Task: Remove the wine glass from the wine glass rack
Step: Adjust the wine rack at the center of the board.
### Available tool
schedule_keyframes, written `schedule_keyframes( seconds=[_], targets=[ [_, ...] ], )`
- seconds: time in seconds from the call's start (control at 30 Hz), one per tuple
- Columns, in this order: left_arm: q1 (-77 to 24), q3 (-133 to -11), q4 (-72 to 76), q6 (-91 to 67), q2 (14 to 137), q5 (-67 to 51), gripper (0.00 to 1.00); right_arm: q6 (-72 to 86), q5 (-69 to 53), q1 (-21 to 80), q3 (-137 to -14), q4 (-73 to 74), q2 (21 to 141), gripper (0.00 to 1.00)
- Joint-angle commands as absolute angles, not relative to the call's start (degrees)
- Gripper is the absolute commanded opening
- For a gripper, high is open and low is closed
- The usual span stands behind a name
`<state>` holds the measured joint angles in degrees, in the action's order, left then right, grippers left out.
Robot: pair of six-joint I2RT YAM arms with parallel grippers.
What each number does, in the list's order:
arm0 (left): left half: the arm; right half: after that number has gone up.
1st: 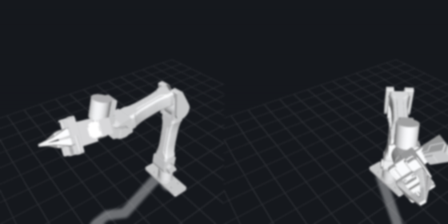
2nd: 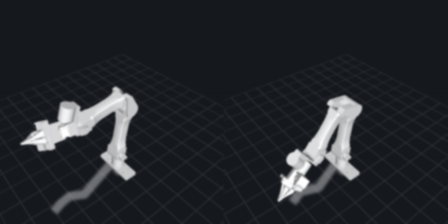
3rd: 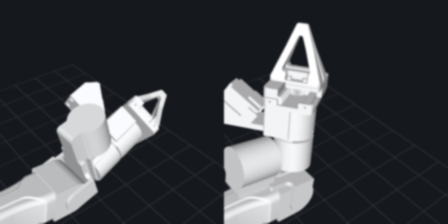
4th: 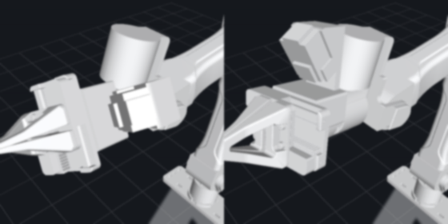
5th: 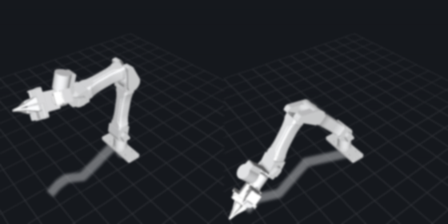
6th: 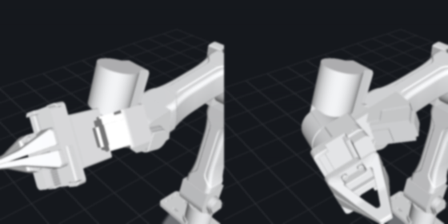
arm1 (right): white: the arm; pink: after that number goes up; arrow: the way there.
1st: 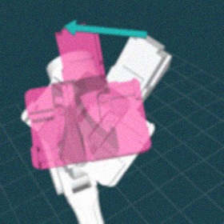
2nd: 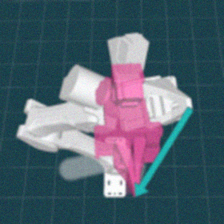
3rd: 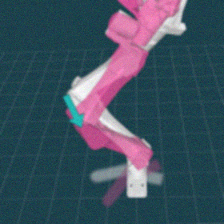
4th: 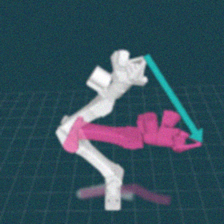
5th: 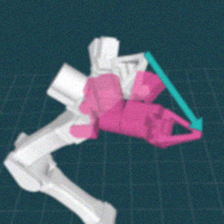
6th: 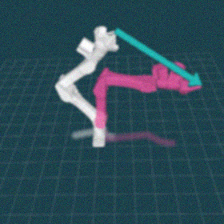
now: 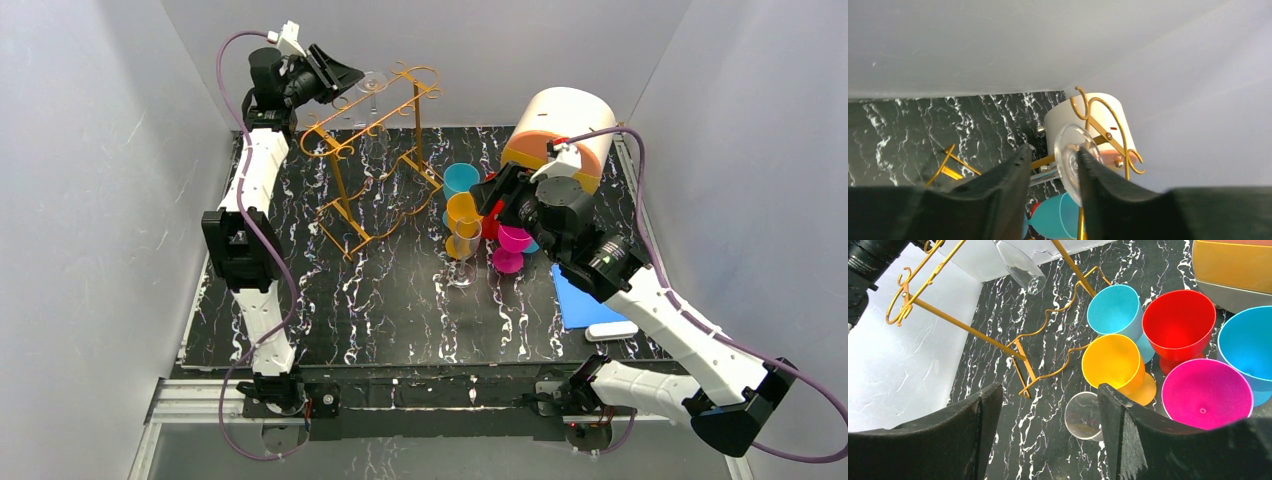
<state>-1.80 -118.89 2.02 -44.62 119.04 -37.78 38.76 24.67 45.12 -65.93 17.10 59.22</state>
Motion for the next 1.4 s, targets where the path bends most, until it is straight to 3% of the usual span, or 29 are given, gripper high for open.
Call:
schedule_keyframes(
  seconds=[0.0, 0.1, 0.4, 0.57, 0.67, 0.73, 0.8, 0.9, 1.13, 1.37],
  targets=[
    [-0.64, -115.46, 15.84, -53.38, 115.60, -44.29, 0.31, 39.75, 25.26, 45.16, -67.10, 15.69, 59.17, 0.77],
    [-0.61, -117.76, 14.27, -53.37, 117.37, -46.69, 0.29, 39.95, 23.38, 45.18, -67.09, 14.86, 59.93, 0.77],
    [-0.09, -119.60, 14.60, -54.34, 119.26, -53.14, 0.33, 38.70, 20.66, 45.13, -70.23, 14.47, 63.61, 0.78],
    [-0.42, -120.70, 9.72, -50.55, 119.08, -53.04, 0.38, 37.10, 21.50, 45.09, -72.06, 14.76, 64.54, 0.80],
    [-0.44, -122.30, 1.87, -45.24, 118.64, -51.37, 0.34, 33.94, 20.33, 45.09, -73.36, 14.66, 64.85, 0.80],
    [-0.75, -117.69, -1.31, -44.57, 115.43, -44.96, 0.28, 35.78, 21.48, 44.90, -73.54, 14.94, 64.98, 0.80],
    [-1.04, -109.34, 3.60, -44.67, 108.84, -41.08, 0.32, 31.31, 16.77, 44.59, -75.36, 13.18, 66.13, 0.80],
    [-0.75, -105.20, -0.87, -39.60, 103.85, -36.23, 0.33, 25.73, 16.72, 44.31, -81.19, 16.88, 69.61, 0.83],
    [-0.66, -96.79, 7.05, -45.31, 97.43, -40.60, 0.39, 24.42, 4.63, 39.73, -94.47, 19.74, 79.62, 0.86],
    [-0.62, -94.62, 1.85, -42.59, 94.68, -39.51, 0.40, 32.44, -5.34, 37.01, -95.61, 16.87, 84.40, 0.86]
  ],
)
